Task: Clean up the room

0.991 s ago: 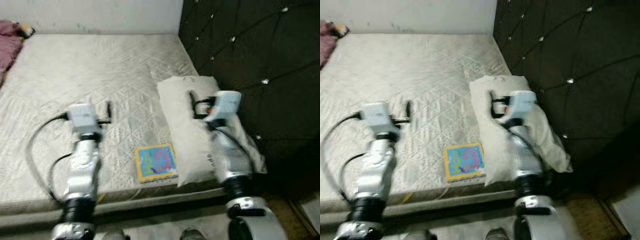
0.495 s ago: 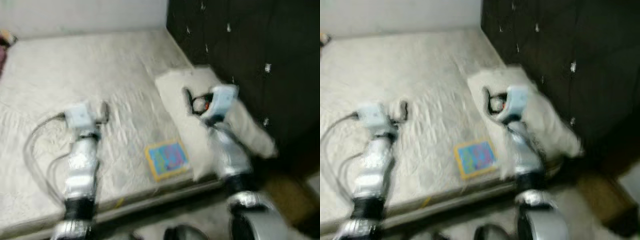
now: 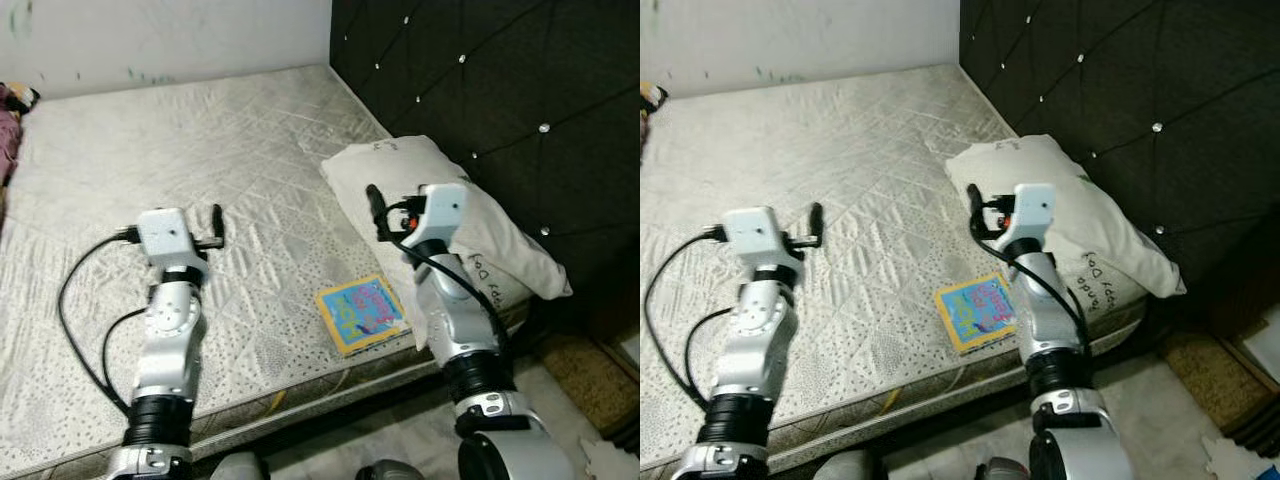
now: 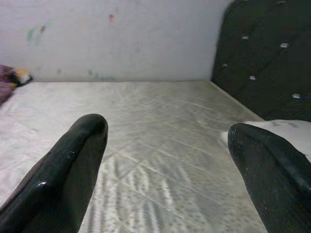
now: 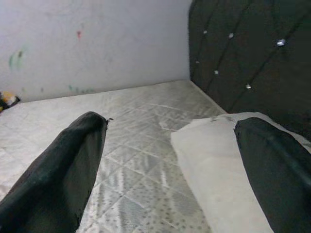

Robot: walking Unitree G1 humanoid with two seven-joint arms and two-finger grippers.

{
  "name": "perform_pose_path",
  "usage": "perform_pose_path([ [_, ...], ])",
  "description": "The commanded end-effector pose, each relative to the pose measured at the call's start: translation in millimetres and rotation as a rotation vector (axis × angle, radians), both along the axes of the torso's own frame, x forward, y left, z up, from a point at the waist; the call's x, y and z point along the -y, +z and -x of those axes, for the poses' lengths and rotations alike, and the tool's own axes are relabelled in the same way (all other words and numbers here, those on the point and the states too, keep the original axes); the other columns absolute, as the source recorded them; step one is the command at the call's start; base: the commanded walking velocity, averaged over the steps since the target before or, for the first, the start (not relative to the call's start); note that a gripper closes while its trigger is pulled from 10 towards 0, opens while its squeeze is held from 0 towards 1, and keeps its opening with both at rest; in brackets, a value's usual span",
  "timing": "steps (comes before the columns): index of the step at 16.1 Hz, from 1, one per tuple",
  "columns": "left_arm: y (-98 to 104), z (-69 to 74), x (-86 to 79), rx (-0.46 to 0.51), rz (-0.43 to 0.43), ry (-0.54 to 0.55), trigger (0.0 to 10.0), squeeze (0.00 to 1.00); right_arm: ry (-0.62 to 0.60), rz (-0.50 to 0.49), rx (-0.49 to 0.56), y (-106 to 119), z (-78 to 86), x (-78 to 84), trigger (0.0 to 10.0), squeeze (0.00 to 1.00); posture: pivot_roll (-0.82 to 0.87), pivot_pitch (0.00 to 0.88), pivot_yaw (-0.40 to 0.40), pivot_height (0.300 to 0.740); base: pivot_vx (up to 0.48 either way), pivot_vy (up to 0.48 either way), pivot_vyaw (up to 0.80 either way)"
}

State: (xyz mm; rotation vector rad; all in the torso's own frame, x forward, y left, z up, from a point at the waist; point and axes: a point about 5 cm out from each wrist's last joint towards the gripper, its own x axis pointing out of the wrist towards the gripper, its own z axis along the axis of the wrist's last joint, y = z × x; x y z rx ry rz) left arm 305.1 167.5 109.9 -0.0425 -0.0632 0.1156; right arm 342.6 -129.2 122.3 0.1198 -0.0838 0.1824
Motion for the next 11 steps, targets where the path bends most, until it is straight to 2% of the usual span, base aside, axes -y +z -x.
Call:
perform_pose_path([
  [1, 5.3, -1.3, -0.3, 0.021, -0.004, -0.007, 10.0, 0.0, 0.008, 0.006, 0.023, 4.8, -1.3, -0.2, 10.0, 0.0, -0.05, 0.0, 0.017, 0.74, 0.0, 0.0, 0.0],
  [4, 5.3, -2.0, -0.9, 0.019, -0.004, -0.005, 10.0, 0.0, 0.016, 0.009, 0.026, 5.1, -1.2, -1.7, 10.0, 0.0, -0.05, 0.0, 0.017, 0.74, 0.0, 0.0, 0.0],
  [11, 5.2, -2.5, -1.5, 0.015, -0.002, 0.0, 10.0, 0.0, 0.024, 0.016, 0.032, 5.6, -1.4, -3.4, 10.0, 0.0, -0.04, 0.0, 0.021, 0.74, 0.0, 0.0, 0.8],
])
